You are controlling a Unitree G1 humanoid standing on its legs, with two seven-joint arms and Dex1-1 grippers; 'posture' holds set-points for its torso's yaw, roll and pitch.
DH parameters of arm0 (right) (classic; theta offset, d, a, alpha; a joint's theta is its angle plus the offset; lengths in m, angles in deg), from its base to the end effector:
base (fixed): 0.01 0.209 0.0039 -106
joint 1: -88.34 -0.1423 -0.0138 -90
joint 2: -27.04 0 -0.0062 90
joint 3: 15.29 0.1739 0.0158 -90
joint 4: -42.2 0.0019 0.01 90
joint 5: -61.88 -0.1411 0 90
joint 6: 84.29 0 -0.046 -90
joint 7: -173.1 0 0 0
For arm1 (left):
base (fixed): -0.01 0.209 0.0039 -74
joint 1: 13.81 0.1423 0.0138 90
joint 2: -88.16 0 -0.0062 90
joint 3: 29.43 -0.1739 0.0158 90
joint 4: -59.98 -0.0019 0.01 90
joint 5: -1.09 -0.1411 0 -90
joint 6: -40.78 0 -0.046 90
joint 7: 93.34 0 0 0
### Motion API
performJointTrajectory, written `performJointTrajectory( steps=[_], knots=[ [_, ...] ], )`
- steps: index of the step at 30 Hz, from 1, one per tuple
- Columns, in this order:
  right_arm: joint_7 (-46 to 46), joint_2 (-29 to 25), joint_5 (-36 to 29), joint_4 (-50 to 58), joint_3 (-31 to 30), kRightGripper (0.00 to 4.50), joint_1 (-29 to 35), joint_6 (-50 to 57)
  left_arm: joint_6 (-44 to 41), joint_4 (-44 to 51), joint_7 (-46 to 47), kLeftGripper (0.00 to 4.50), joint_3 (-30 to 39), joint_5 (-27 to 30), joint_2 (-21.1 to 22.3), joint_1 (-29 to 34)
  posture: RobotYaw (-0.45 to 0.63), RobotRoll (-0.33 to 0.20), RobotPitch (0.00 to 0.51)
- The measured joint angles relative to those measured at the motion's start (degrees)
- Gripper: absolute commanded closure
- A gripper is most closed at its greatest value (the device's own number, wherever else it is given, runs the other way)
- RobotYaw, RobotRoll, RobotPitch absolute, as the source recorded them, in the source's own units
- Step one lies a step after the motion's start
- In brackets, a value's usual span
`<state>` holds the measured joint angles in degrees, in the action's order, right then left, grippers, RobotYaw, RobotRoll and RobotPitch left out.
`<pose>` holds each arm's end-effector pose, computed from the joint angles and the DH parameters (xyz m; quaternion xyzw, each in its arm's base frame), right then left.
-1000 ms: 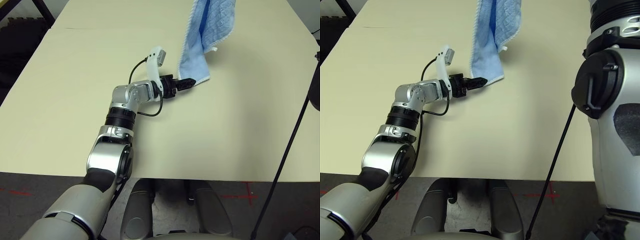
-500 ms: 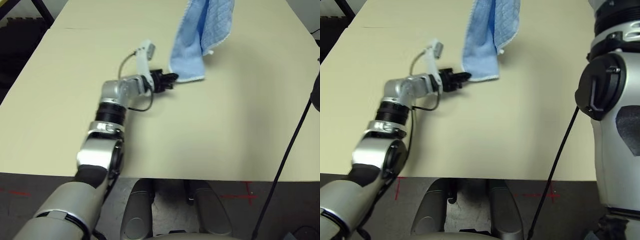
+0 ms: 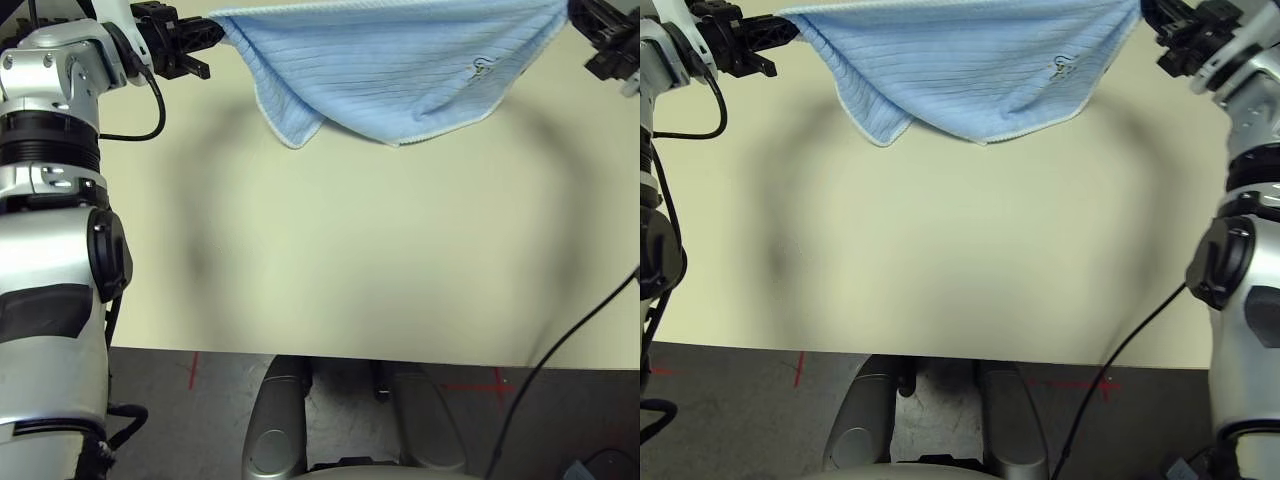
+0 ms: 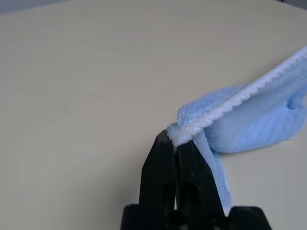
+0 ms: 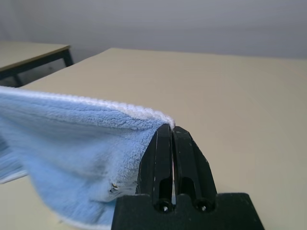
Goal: Fold the towel and set it aside.
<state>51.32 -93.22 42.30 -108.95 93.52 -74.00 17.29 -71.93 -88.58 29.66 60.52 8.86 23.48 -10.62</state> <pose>0.3114 -0.3349 0.2959 0.0243 -0.1555 0.2617 0.9522 0.3315 0.2641 0.3574 0.1289 -0.0275 -0.3082 0.9422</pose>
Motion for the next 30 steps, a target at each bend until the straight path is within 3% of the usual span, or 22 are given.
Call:
performJointTrajectory(
  steps=[3,6,10,12,17,20,23,27,30],
  knots=[
    [6.1,-2.1,-1.8,1.7,-0.5,4.50,1.1,10.5,-0.3,-0.9,-3.9,4.45,-0.3,-0.5,0.8,-0.7,0.06,0.000,0.337],
    [15.0,-5.8,-1.1,4.2,-5.6,4.50,2.8,22.3,-3.3,-1.1,-9.4,4.45,-1.0,-1.1,2.4,0.1,0.06,0.000,0.343],
    [20.9,-7.0,1.3,5.4,-11.2,4.50,4.3,27.2,-5.5,-1.8,-12.9,4.45,-1.6,-1.9,3.1,2.5,0.05,0.000,0.349],
    [19.6,-6.6,3.2,5.2,-12.3,4.50,4.2,24.0,-4.7,-3.7,-10.9,4.45,-1.7,-2.9,3.0,2.9,0.05,0.000,0.349],
    [7.9,-1.3,5.8,1.4,-11.1,4.50,0.7,7.8,5.0,-8.8,5.5,4.45,0.0,-5.2,0.7,1.8,0.05,0.000,0.346],
    [-3.1,1.6,6.9,-3.4,-9.0,4.50,-4.1,-3.4,10.0,-11.7,11.8,4.45,2.2,-5.2,-1.2,-1.5,0.05,0.000,0.341],
    [-13.1,4.4,5.5,-6.7,-3.9,4.50,-10.7,-16.7,21.1,-13.4,23.9,4.45,5.7,-5.0,-3.3,-6.3,0.05,0.000,0.339],
    [-13.8,5.0,1.9,-6.2,1.0,4.50,-14.4,-24.2,32.9,-12.9,31.3,4.45,9.8,-3.8,-4.2,-11.9,0.05,0.000,0.339],
    [-9.8,5.3,1.5,-6.4,1.1,4.50,-10.4,-21.6,33.5,-11.9,27.7,4.45,9.0,-4.7,-3.3,-8.3,0.04,0.000,0.341]
  ],
)
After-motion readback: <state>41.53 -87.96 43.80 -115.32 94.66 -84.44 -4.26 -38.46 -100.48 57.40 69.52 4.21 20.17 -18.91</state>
